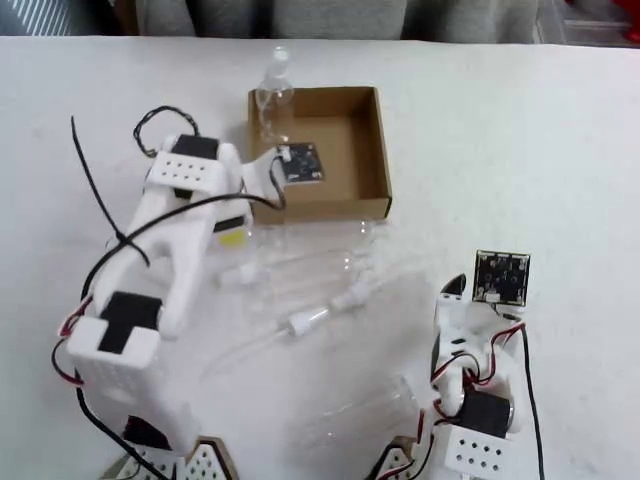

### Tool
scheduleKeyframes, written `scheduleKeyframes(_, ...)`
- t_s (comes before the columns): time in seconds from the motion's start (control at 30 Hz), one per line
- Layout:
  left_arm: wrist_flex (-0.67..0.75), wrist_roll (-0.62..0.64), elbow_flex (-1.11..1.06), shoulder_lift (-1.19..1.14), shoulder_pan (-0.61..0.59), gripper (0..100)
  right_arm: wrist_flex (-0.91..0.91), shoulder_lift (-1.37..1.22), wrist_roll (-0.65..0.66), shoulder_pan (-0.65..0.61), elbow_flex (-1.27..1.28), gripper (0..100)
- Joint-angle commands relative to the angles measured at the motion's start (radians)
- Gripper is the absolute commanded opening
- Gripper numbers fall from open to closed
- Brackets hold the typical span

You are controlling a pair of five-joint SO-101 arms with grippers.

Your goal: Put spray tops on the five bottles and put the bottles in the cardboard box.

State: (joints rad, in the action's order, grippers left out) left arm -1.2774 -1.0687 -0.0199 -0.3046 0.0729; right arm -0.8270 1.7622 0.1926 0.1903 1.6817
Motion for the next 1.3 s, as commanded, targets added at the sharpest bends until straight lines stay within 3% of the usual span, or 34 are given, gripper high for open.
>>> scheduleKeyframes(0.0,0.025,-0.011,0.08,-0.041,0.002,18,-0.004,0.012,0.012,-0.008,0.012,5.2)
scheduleKeyframes(0.2,0.069,-0.011,0.094,-0.116,-0.002,19,-0.004,0.012,0.012,-0.01,0.012,5.2)
scheduleKeyframes(0.5,-0.009,-0.003,0.098,-0.153,-0.016,32,-0.004,0.012,0.014,-0.01,0.012,5.2)
scheduleKeyframes(0.93,-0.02,-0.002,0.025,-0.153,-0.073,32,-0.004,0.012,0.014,-0.01,0.012,5.2)
scheduleKeyframes(1.27,-0.037,0.081,0.0,-0.151,-0.156,18,-0.004,0.012,0.014,-0.008,0.012,5.2)
